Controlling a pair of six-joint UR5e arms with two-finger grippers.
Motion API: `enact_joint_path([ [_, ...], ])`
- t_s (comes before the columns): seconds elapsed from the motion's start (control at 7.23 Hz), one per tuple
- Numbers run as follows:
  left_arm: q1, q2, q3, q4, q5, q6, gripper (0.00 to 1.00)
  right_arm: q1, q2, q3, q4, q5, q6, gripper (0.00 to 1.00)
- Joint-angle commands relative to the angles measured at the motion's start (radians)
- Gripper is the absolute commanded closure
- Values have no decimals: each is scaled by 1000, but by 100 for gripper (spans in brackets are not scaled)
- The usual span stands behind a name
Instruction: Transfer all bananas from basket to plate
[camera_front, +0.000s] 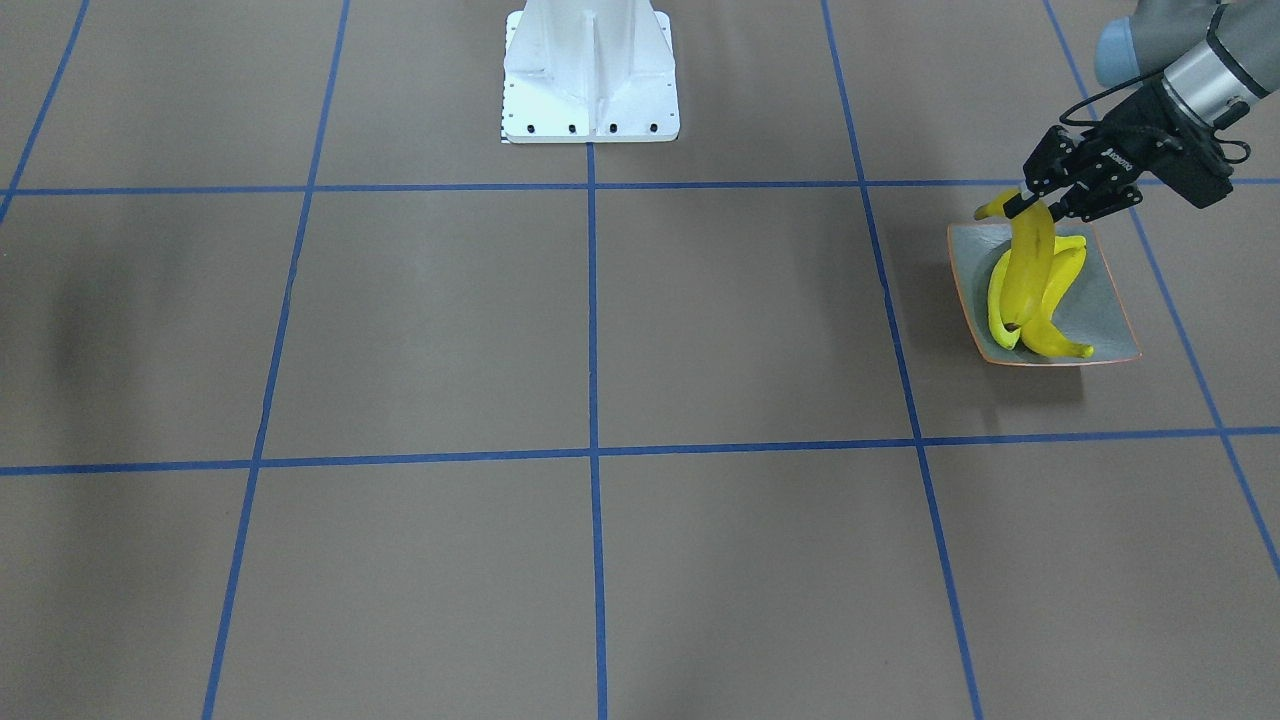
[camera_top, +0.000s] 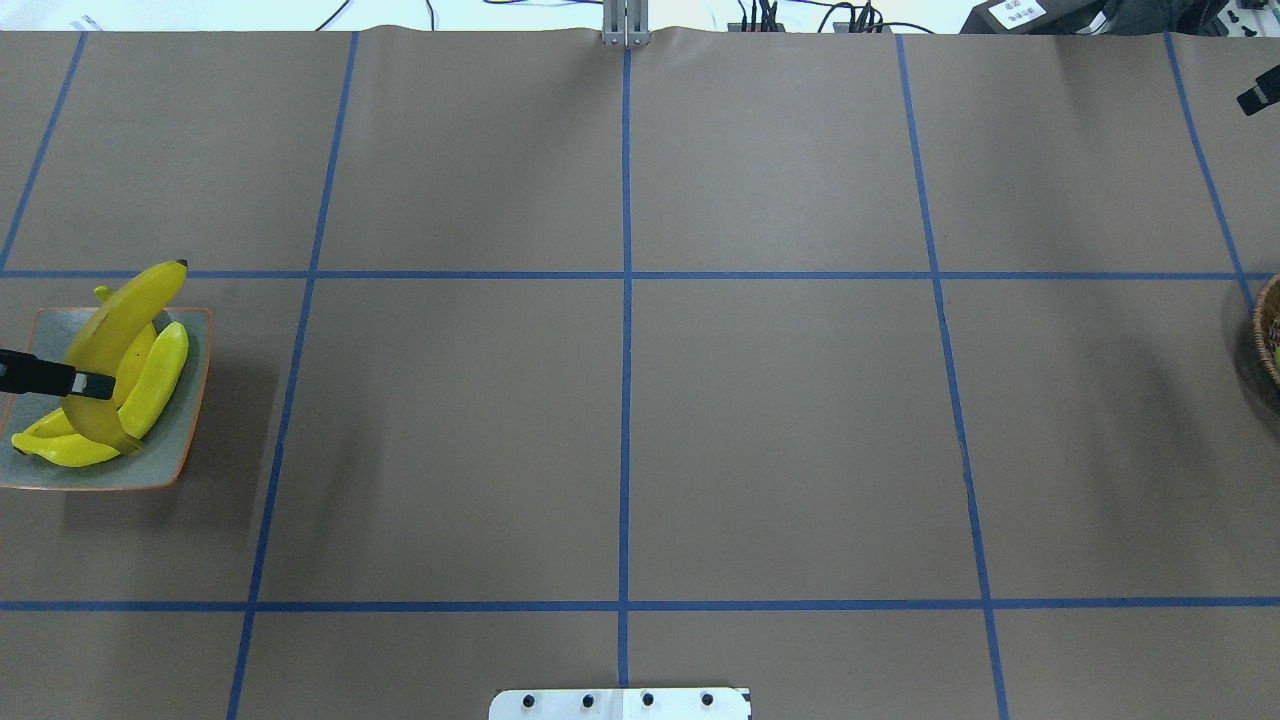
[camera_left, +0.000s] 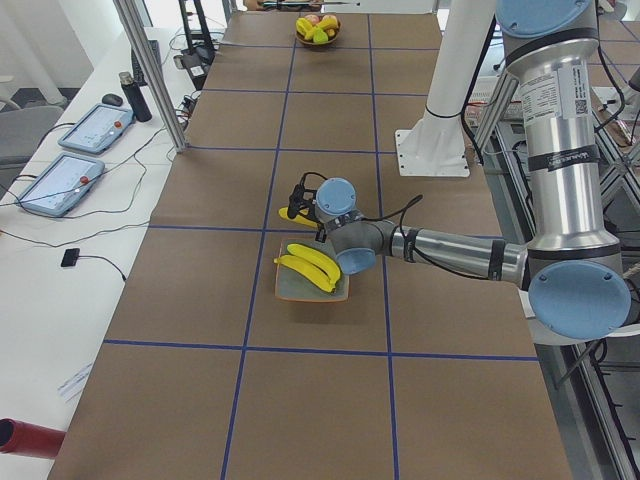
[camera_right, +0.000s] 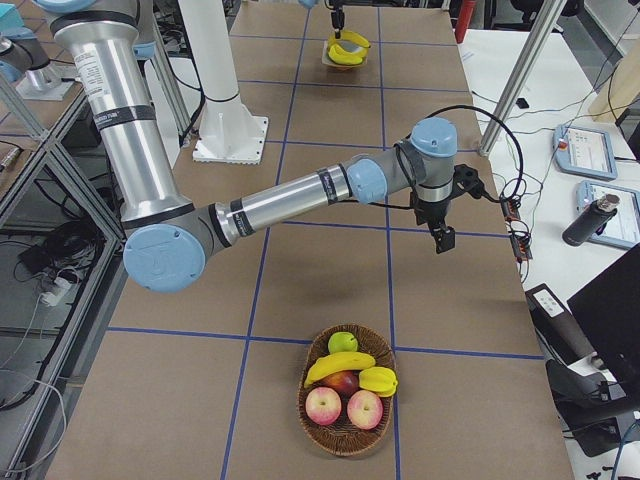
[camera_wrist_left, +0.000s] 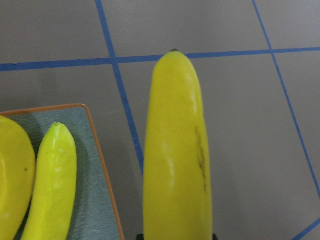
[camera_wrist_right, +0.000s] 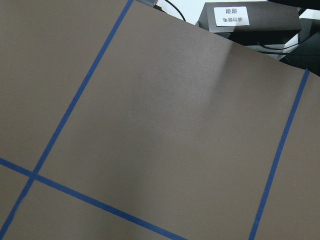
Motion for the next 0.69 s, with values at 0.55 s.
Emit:
enact_joint_path([
  [0.55,13,14,-13,195,8,363,100,2,-2,-1,2,2,-4,0],
])
